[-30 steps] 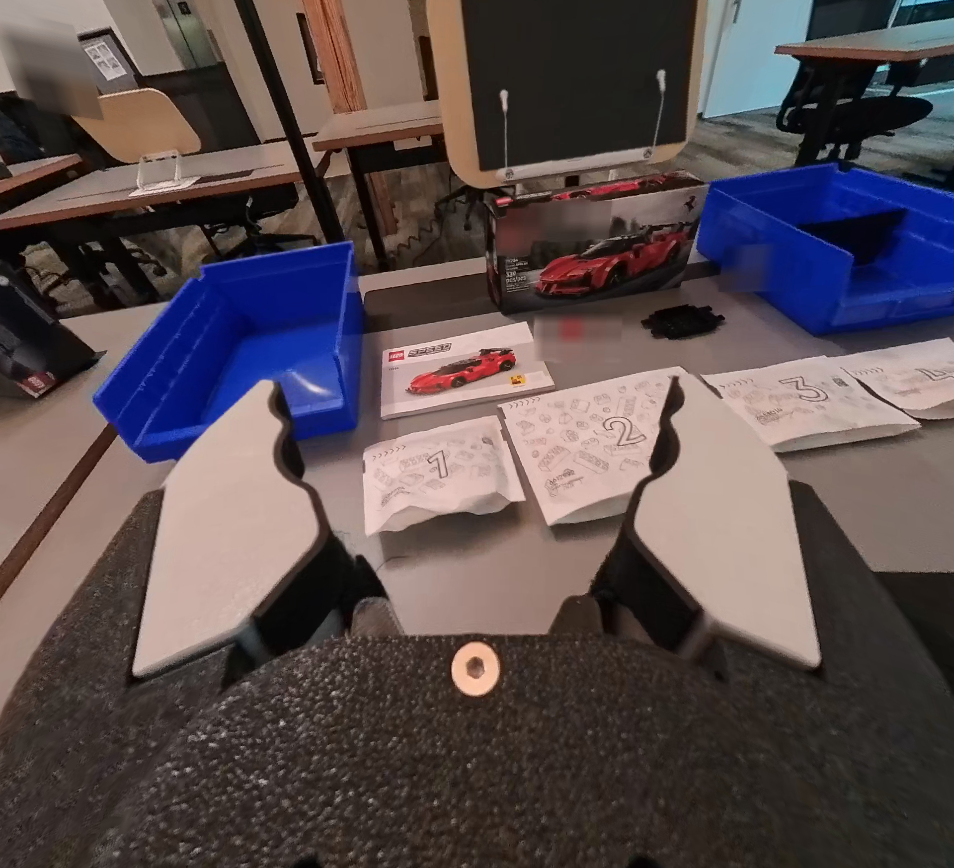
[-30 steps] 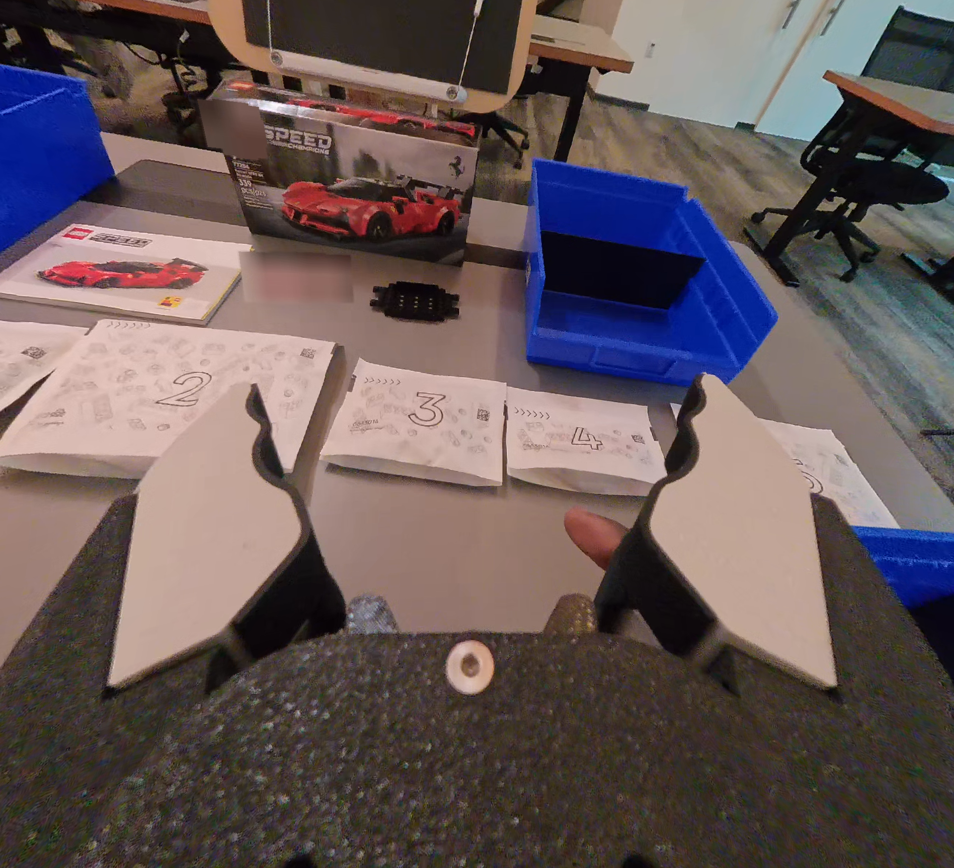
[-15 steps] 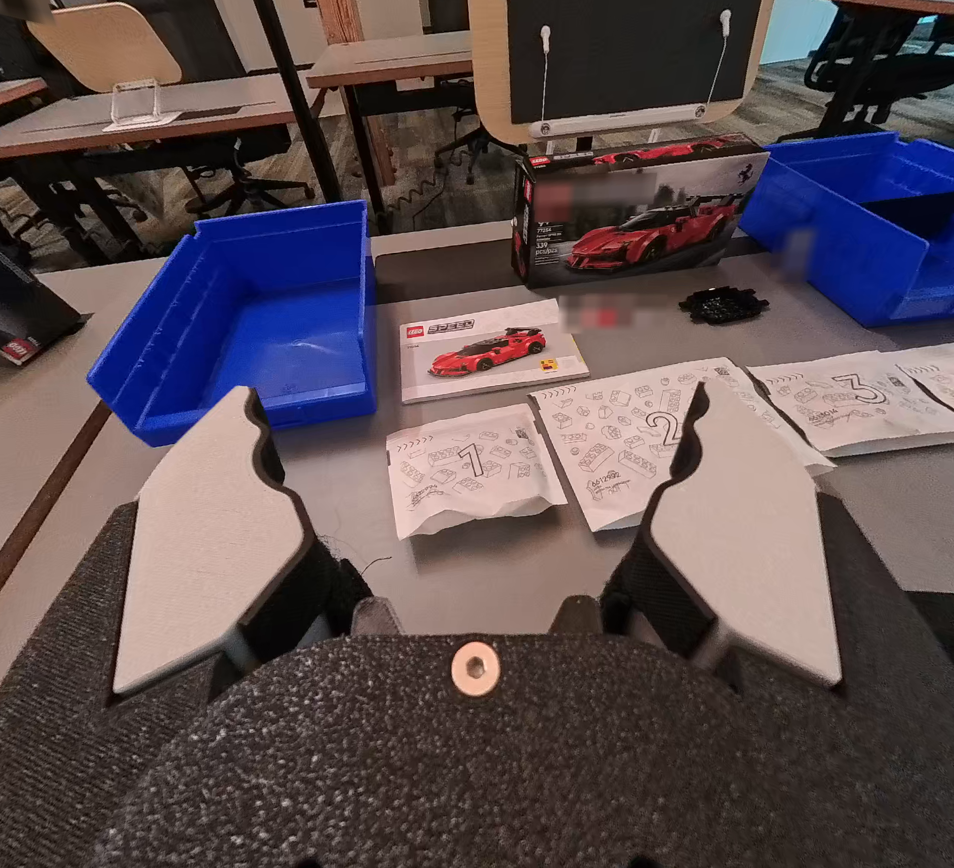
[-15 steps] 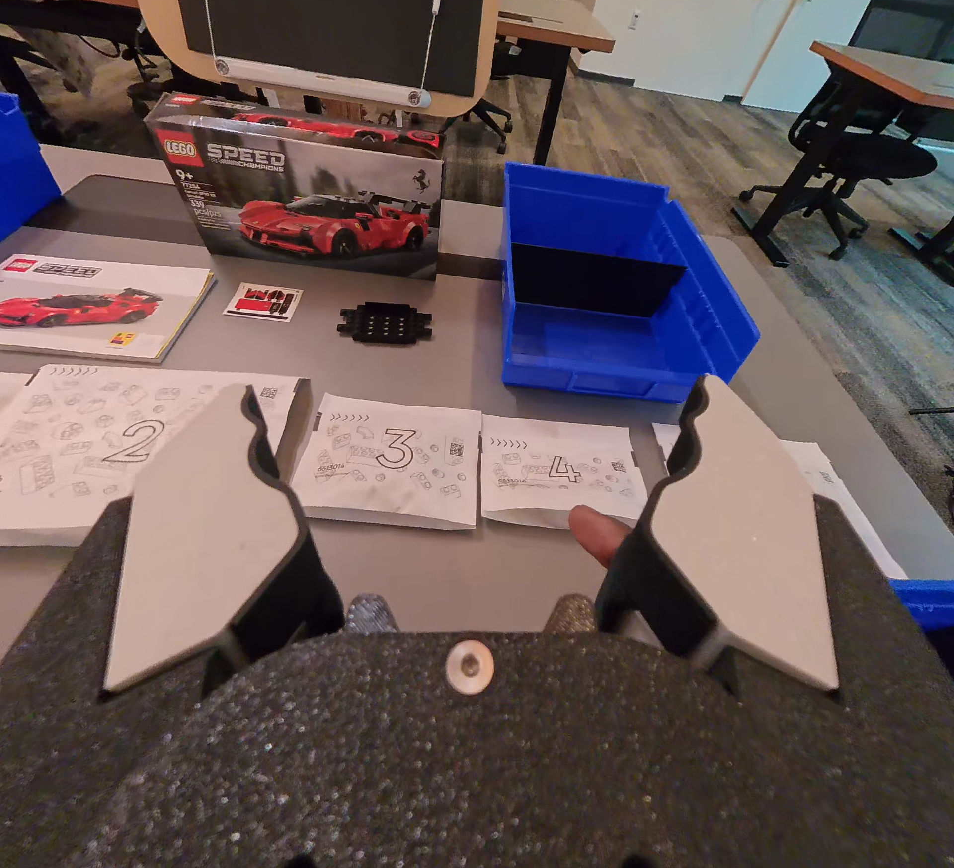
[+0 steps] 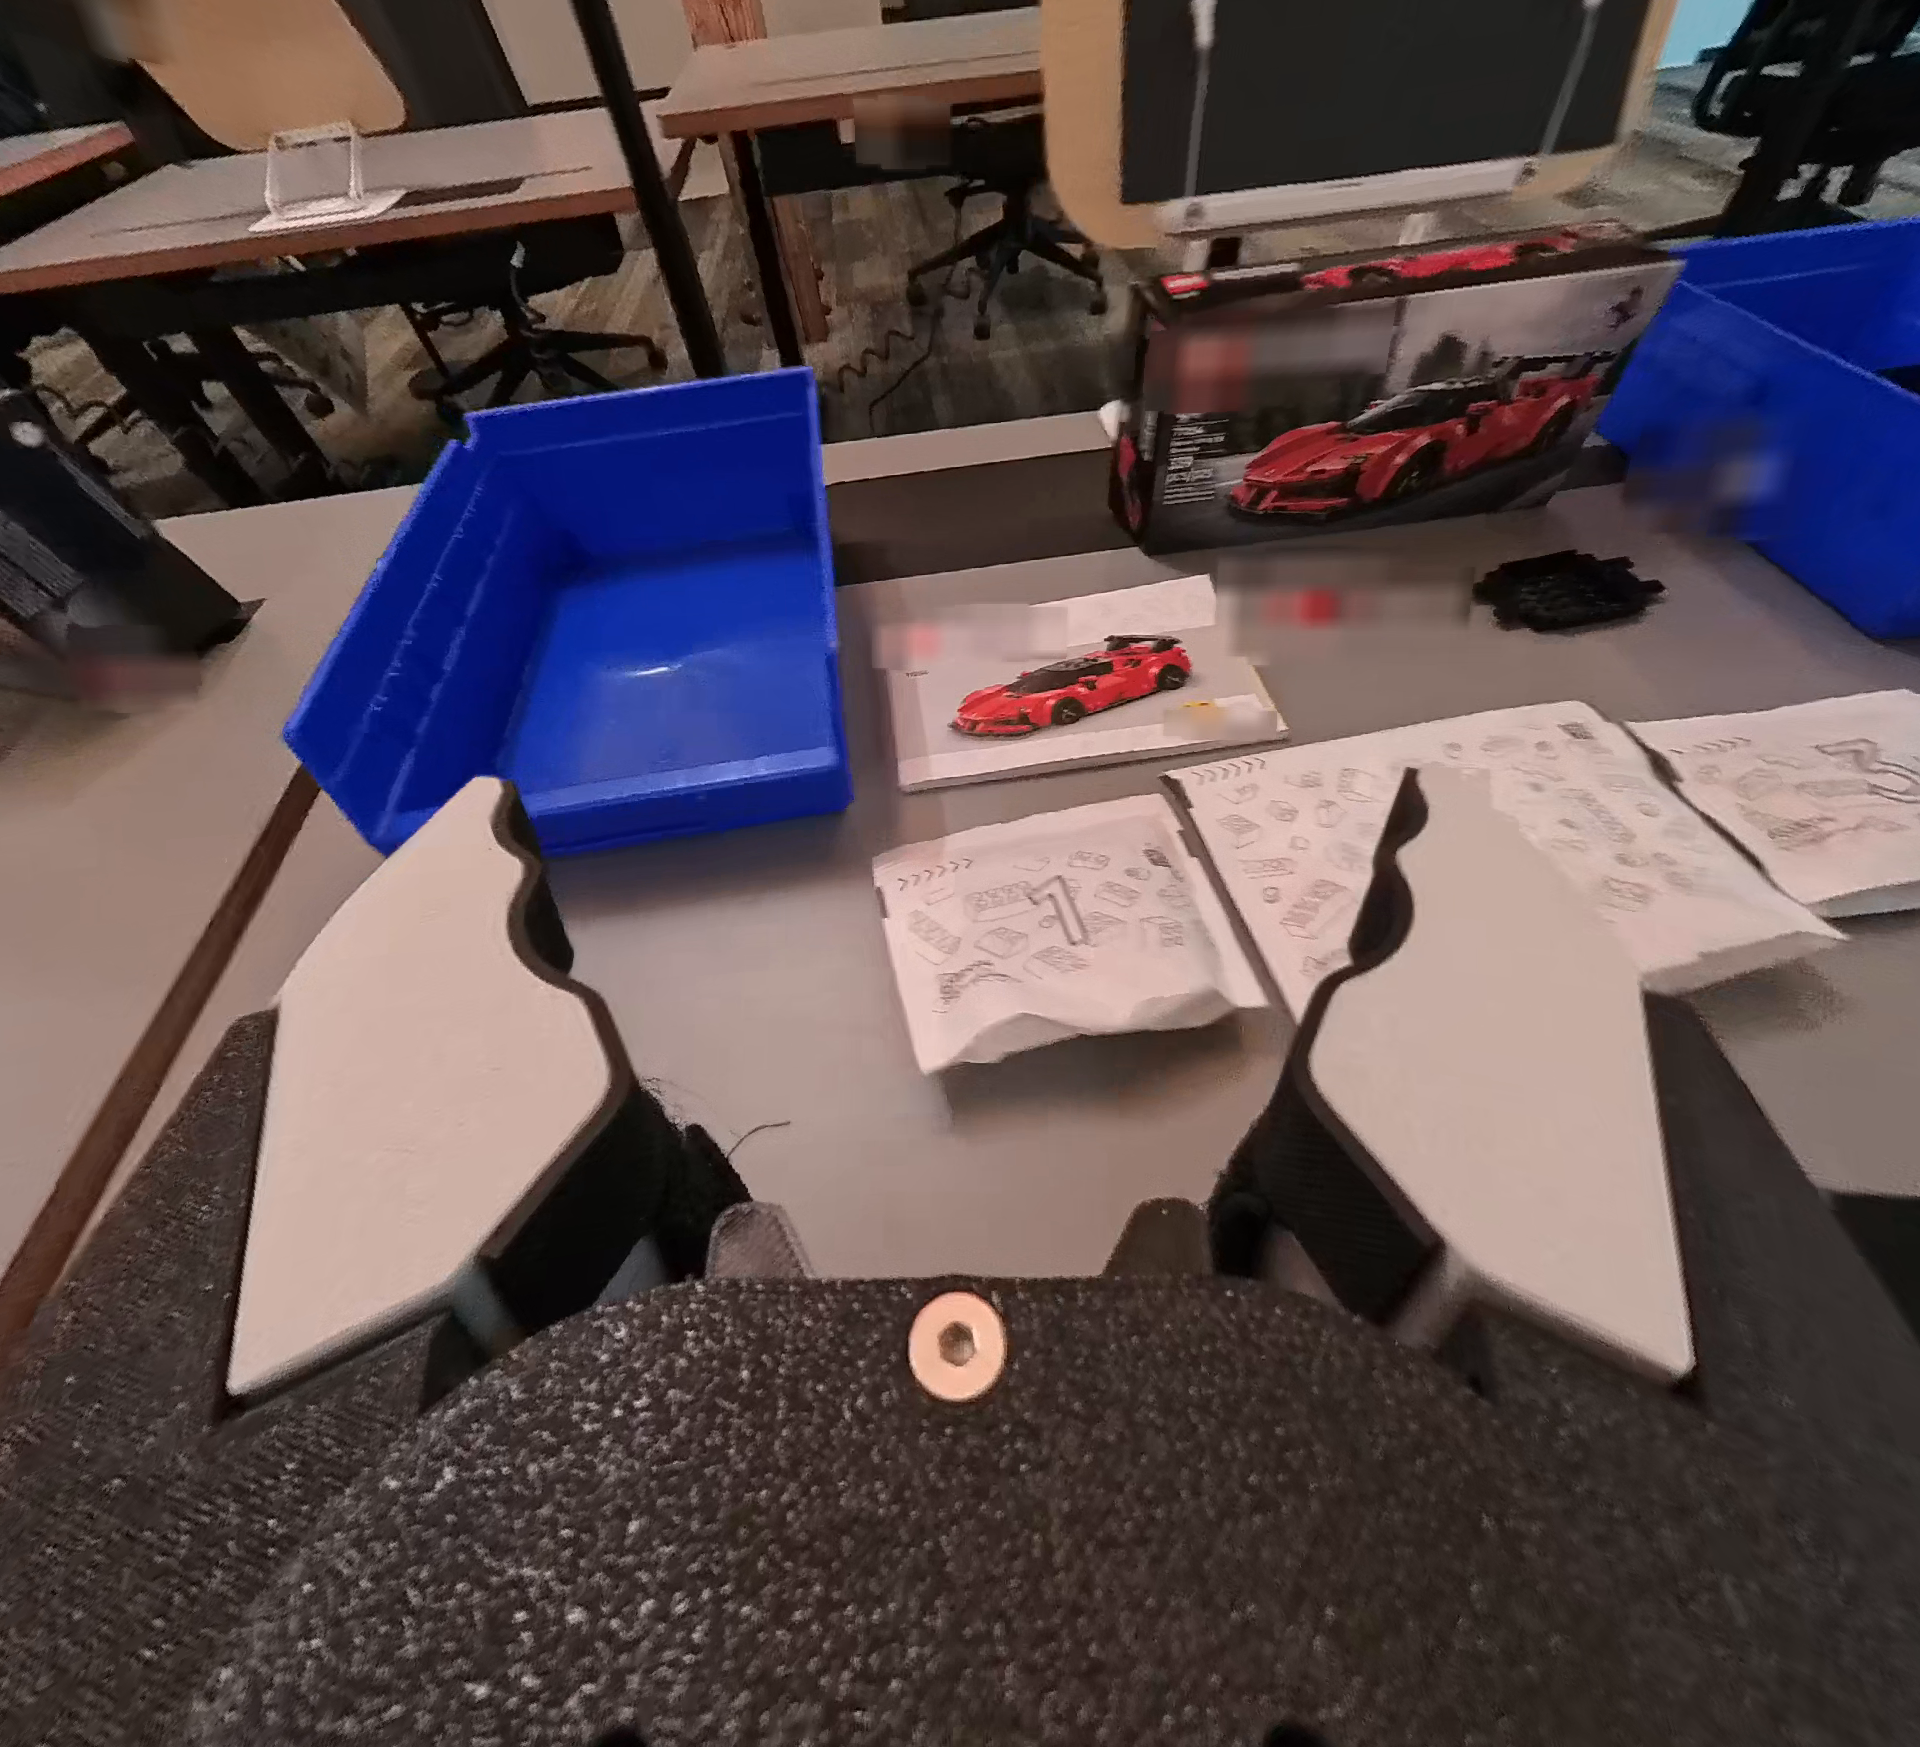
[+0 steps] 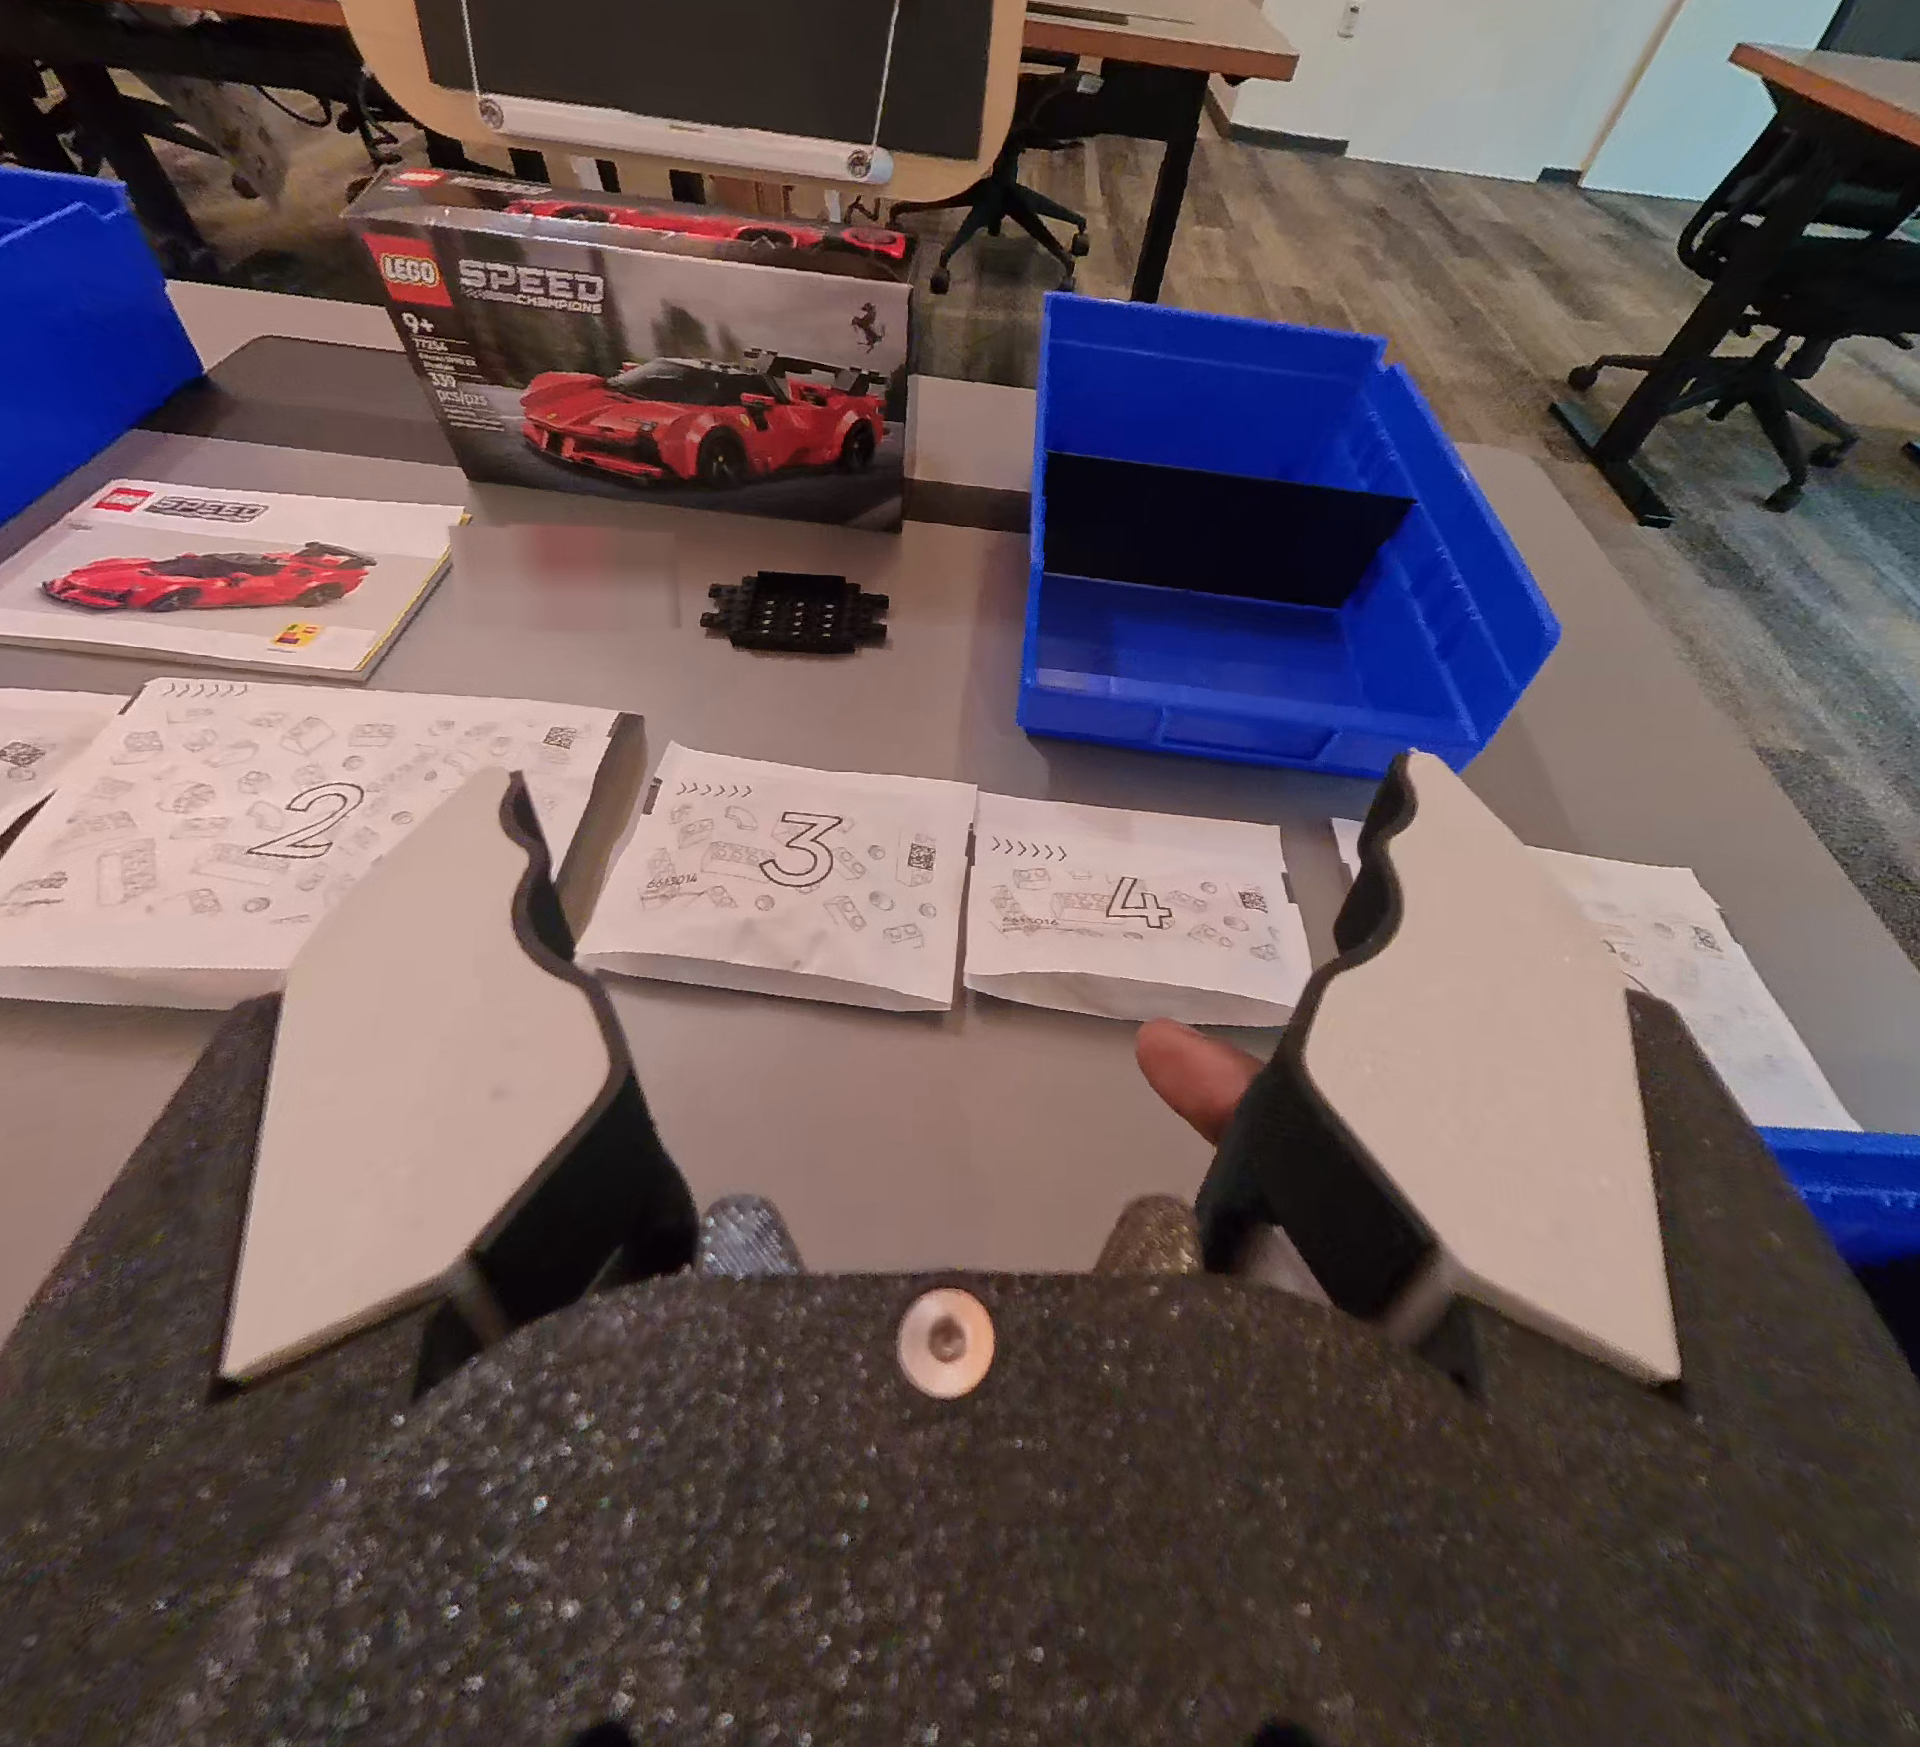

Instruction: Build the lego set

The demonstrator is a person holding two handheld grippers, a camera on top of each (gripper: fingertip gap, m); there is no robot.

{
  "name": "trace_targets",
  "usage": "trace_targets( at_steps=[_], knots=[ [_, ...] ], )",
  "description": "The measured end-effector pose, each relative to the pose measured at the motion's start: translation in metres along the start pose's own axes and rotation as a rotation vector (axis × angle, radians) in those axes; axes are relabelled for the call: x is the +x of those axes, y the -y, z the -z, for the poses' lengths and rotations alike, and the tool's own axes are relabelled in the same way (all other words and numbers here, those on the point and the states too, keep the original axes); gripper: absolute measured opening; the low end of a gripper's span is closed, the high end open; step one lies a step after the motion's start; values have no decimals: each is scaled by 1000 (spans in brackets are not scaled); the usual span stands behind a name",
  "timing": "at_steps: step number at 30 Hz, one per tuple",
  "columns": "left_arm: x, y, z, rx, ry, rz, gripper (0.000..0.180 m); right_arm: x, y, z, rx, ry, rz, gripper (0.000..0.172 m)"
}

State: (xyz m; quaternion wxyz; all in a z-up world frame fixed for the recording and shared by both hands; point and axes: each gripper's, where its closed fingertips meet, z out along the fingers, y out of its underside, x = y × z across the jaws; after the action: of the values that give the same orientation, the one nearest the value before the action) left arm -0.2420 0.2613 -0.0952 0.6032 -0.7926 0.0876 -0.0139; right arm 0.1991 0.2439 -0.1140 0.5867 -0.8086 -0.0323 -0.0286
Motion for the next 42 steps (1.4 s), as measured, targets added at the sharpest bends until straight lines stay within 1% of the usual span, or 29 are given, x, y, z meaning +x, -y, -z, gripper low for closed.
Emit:
trace_targets(
  at_steps=[4,8,11,15,20,31,32,33,34,36,37,38,40,41,42],
  knots=[
    [-35,-8,-25,-53,20,27,146,-9,-1,-4,3,22,-8,143],
    [-69,-8,-55,-61,46,42,146,-16,-1,-7,-1,37,1,142],
    [-87,-12,-75,-84,56,47,146,-19,0,-7,15,47,4,141],
    [-95,-21,-95,-122,43,47,146,-25,-3,-9,15,56,15,141],
    [-94,-28,-111,-145,32,42,146,-40,-5,-18,-1,104,26,139],
    [-97,-34,-125,-160,35,28,146,-67,-5,-33,-26,160,52,138],
    [-97,-33,-125,-160,32,27,146,-73,-6,-33,-28,184,58,134],
    [-96,-31,-124,-155,30,27,146,-82,-7,-33,-27,228,67,127],
    [-96,-30,-123,-148,30,27,146,-96,-10,-32,-28,295,79,117],
    [-95,-27,-122,-135,33,28,146,-128,-22,-31,-58,430,103,89],
    [-93,-27,-122,-133,32,29,146,-140,-29,-33,-74,470,123,74],
    [-92,-28,-122,-135,31,28,146,-151,-38,-36,-97,497,147,64],
    [-90,-31,-122,-151,26,22,146,-169,-55,-42,-143,536,167,37],
    [-89,-32,-122,-156,28,18,146,-176,-63,-45,-166,555,152,26],
    [-88,-34,-122,-159,29,12,146,-181,-69,-49,-188,566,135,19]
  ],
)
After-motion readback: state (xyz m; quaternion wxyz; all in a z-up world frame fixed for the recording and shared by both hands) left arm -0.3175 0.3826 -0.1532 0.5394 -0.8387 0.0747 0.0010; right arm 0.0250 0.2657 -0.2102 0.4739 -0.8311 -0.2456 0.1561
